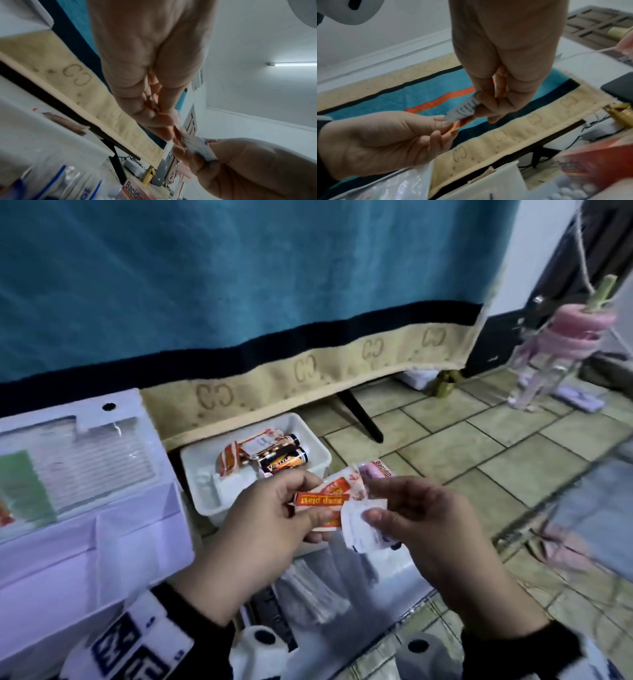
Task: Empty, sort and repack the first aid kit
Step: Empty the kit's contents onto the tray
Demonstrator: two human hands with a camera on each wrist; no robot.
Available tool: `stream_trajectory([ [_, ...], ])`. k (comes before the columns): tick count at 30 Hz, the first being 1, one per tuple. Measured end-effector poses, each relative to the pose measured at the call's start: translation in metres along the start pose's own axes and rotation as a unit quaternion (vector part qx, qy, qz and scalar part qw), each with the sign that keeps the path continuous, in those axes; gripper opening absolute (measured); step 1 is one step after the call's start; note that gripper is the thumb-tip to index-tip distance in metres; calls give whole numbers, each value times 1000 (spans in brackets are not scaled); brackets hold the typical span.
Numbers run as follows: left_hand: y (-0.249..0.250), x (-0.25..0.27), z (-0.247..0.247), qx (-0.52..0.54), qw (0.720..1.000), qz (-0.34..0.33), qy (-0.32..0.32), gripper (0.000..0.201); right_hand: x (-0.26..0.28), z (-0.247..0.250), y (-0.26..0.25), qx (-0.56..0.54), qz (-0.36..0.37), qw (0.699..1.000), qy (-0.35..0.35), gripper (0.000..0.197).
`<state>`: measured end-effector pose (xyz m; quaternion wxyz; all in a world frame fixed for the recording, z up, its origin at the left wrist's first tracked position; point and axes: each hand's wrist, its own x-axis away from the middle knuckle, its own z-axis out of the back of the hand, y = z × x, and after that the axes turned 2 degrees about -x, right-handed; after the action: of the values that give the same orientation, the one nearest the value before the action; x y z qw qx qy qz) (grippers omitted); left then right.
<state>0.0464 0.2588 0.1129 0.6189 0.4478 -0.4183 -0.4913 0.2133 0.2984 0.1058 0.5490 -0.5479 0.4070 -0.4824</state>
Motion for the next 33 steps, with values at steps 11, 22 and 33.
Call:
stream_trajectory([
  [11,-28,5,22,-90,992,59,62,19,23,1,56,184,-42,980,62,19],
  [22,-33,9,20,-170,983,62,9,13,1,9,63,238,-11,961,139,19],
  [33,-28,22,-3,-452,864,-75,-211,7,1,-18,63,302,3,942,145,26],
])
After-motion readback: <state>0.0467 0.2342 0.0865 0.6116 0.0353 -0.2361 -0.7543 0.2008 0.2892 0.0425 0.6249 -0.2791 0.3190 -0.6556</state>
